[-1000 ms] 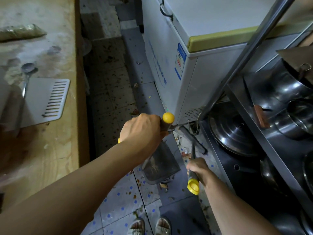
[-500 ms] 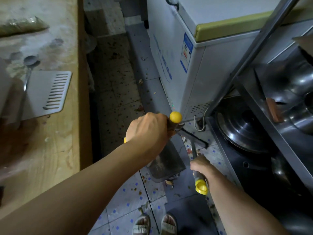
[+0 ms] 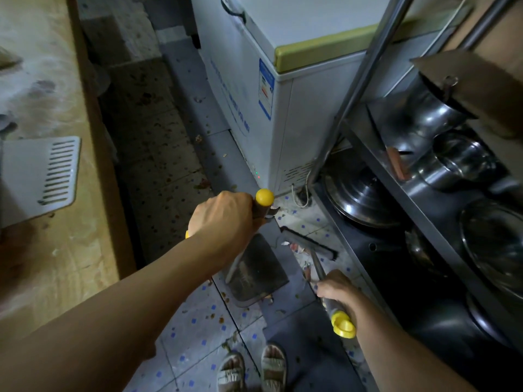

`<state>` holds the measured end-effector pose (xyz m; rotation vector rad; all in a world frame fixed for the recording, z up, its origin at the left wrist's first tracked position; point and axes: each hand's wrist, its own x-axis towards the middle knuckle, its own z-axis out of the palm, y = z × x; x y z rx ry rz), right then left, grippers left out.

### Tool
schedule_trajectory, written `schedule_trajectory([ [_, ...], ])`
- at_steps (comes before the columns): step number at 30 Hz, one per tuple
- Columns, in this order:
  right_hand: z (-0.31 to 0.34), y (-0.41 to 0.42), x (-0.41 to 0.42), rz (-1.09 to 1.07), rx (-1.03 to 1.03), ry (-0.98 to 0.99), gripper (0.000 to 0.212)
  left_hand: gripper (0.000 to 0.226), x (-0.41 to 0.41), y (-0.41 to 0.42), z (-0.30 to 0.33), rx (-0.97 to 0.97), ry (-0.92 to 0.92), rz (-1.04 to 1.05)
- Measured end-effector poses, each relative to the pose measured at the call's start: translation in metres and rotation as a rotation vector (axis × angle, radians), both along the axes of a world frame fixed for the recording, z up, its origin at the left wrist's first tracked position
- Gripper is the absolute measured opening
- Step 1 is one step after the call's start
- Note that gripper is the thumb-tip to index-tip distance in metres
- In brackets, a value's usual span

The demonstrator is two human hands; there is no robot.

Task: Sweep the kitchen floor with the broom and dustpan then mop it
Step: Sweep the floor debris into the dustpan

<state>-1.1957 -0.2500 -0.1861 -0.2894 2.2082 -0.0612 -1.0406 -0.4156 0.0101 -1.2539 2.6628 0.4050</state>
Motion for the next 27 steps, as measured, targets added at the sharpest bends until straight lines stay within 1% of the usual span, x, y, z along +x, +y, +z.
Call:
schedule_trajectory([
  [2,0.006,0.001,0.000,-0.018,-0.043,0.005,0.026,0.031,0.000,-0.001,0.001,0.001,-0.002,-0.015],
  [5,0.012,-0.006,0.001,-0.056,-0.081,0.004,0.034,0.027,0.000,-0.002,0.004,0.012,0.004,-0.022],
  [8,0.013,-0.029,-0.004,-0.071,-0.125,-0.001,0.036,0.024,-0.002,-0.004,0.003,0.007,0.007,-0.024],
  [11,0.009,-0.058,-0.013,-0.057,-0.158,0.013,0.036,0.027,-0.007,-0.006,0.003,0.018,-0.005,-0.008],
  [16,-0.011,-0.089,-0.026,-0.035,-0.168,0.015,0.045,0.033,-0.016,-0.006,-0.001,0.004,-0.013,0.027],
  [21,-0.018,-0.073,-0.030,0.095,-0.083,0.047,0.041,0.033,-0.020,0.003,-0.004,0.003,-0.028,0.042],
  [24,-0.014,-0.049,-0.027,0.121,-0.027,0.014,0.039,0.030,-0.023,0.011,-0.004,0.004,-0.016,0.052],
  [27,-0.008,-0.023,-0.024,0.094,-0.016,-0.002,0.037,0.031,-0.025,0.019,0.001,0.005,-0.013,0.041],
])
